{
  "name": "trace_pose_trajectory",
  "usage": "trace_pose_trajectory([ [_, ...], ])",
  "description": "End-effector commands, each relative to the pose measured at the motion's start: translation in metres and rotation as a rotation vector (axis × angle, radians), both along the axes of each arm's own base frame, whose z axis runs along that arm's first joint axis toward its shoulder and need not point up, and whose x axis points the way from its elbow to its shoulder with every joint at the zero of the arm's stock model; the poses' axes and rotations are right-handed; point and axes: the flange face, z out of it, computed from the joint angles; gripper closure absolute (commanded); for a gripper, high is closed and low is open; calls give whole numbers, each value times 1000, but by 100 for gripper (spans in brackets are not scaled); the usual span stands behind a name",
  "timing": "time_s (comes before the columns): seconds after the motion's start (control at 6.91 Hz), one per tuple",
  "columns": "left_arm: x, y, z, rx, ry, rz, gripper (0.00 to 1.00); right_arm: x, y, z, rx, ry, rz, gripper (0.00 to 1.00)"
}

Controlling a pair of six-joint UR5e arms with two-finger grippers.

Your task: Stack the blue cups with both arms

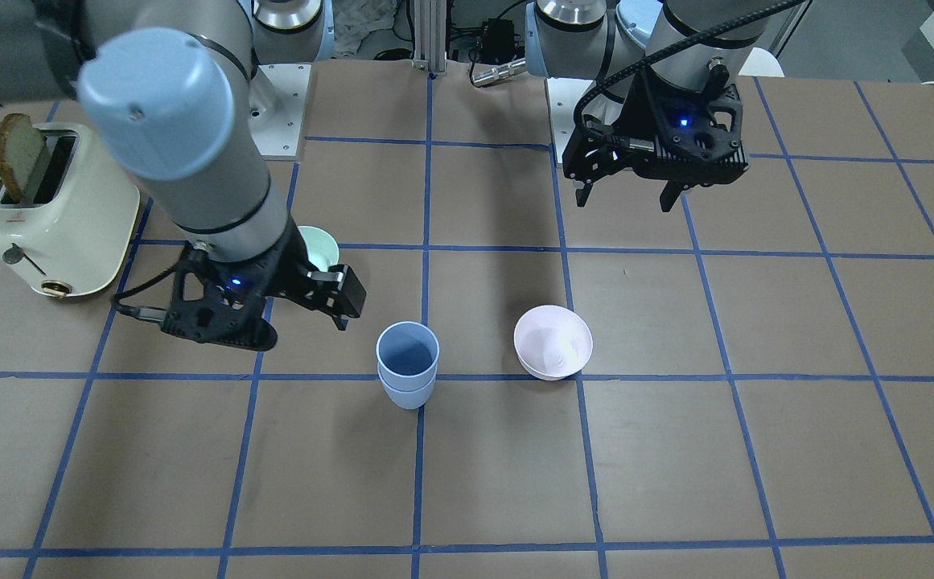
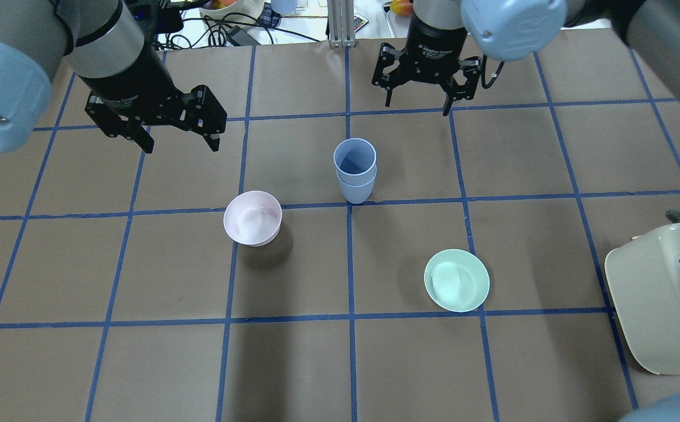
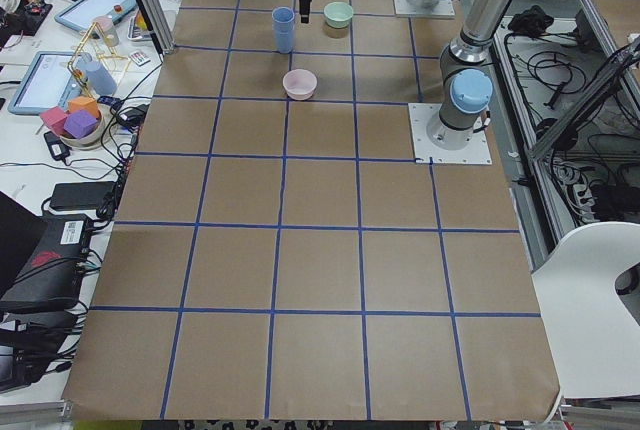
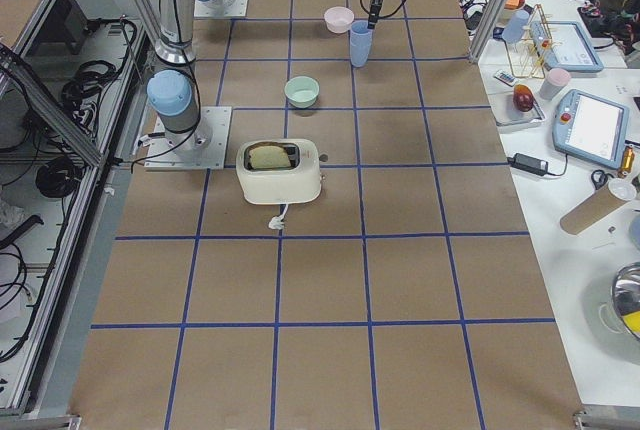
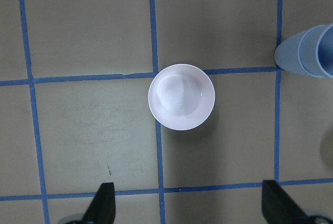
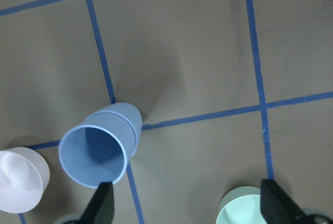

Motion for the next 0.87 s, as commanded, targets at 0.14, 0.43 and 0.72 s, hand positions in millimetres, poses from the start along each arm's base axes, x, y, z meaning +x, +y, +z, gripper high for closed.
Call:
trace_pose_trajectory([
  [0.14,2,0,0,-2,0,3,0,-72,39,47,27,-6,99,0],
  [0.43,2,0,0,0,0,3,0,-81,80,47,27,73,105,0],
  [0.72,1,1,-5,0,1,3,0,-81,86,48,24,75,105,0],
])
